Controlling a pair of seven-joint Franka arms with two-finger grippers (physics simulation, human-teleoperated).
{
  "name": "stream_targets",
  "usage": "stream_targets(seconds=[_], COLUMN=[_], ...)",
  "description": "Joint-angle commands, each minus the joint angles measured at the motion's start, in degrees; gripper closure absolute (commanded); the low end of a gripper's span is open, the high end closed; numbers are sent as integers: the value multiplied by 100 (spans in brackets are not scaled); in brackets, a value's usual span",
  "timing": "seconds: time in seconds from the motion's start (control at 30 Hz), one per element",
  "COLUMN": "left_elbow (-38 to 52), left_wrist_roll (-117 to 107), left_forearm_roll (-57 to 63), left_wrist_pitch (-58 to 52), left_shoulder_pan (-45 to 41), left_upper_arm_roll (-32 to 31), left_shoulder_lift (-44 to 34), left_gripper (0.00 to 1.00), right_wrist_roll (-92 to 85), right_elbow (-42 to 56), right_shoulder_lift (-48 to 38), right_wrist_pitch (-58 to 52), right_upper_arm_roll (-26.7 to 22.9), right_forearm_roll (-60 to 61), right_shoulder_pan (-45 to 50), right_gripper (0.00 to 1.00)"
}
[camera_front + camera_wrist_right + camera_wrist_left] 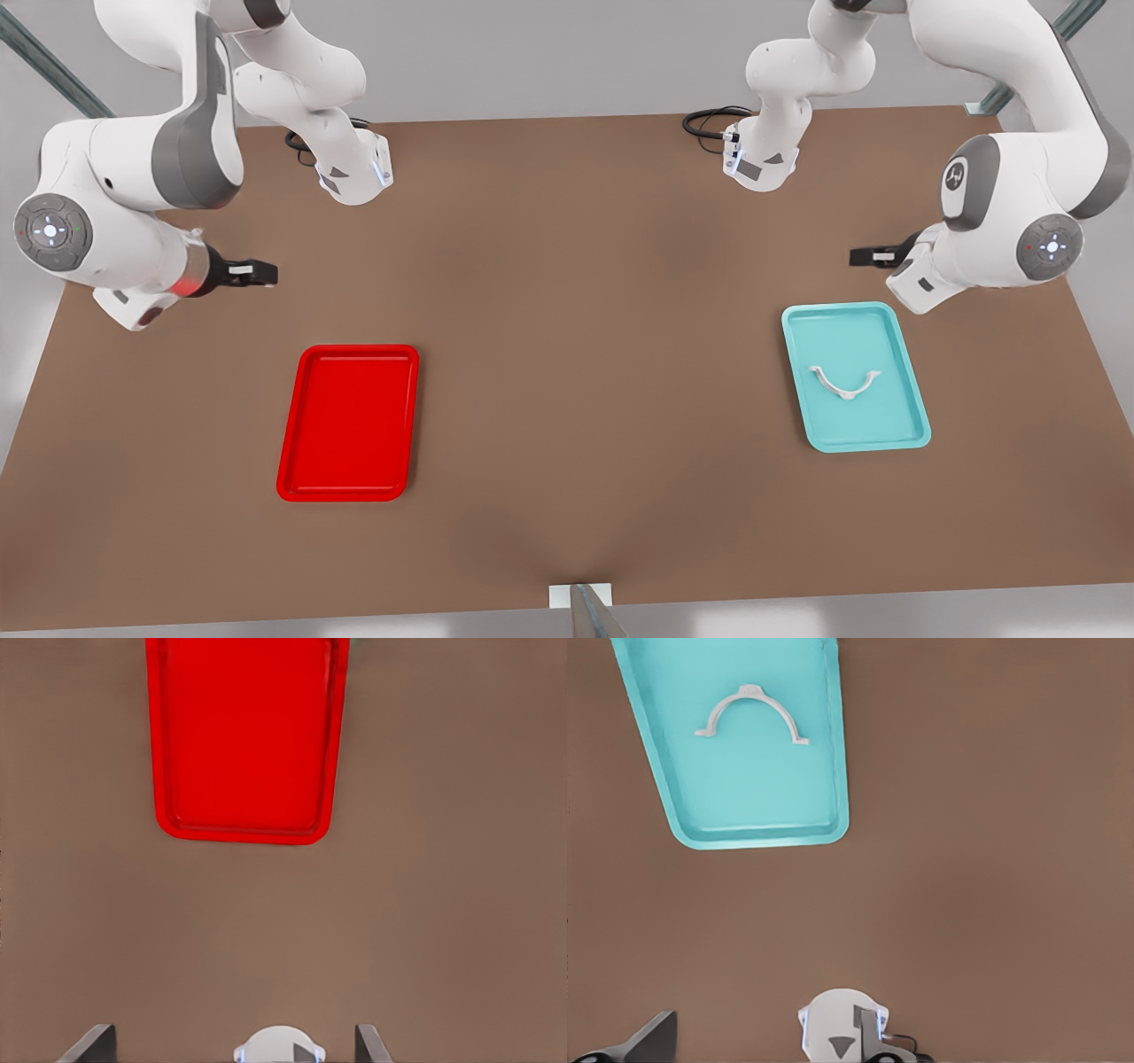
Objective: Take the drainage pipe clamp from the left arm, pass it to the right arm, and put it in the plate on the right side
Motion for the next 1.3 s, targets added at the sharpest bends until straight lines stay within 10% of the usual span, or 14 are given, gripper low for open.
stream_targets(seconds=[0.0, 0.47, 1.13, 1.2, 1.27], left_elbow=[4, -1806, -2404, -2404, -2404], left_wrist_roll=[660, 8753, 5837, 5565, 5388], left_forearm_roll=[45, -429, -421, -421, -420], left_wrist_pitch=[698, 6278, 6718, 6718, 6709], left_shoulder_pan=[67, 840, 849, 884, 884], left_upper_arm_roll=[58, 401, 471, 480, 471], left_shoulder_lift=[-63, 2213, 2398, 2416, 2416], left_gripper=[0, 0, 0, 29, 38], right_wrist_roll=[174, 192, 183, 183, 183], right_elbow=[3, -23, -67, -76, -76], right_shoulder_lift=[-7, -7, -7, -7, -7], right_wrist_pitch=[943, 890, 881, 881, 872], right_upper_arm_roll=[-4, -4, -4, -4, -4], right_forearm_roll=[36, 36, 36, 36, 36], right_shoulder_pan=[7, 7, 16, 16, 16], right_gripper=[0, 0, 0, 0, 0])
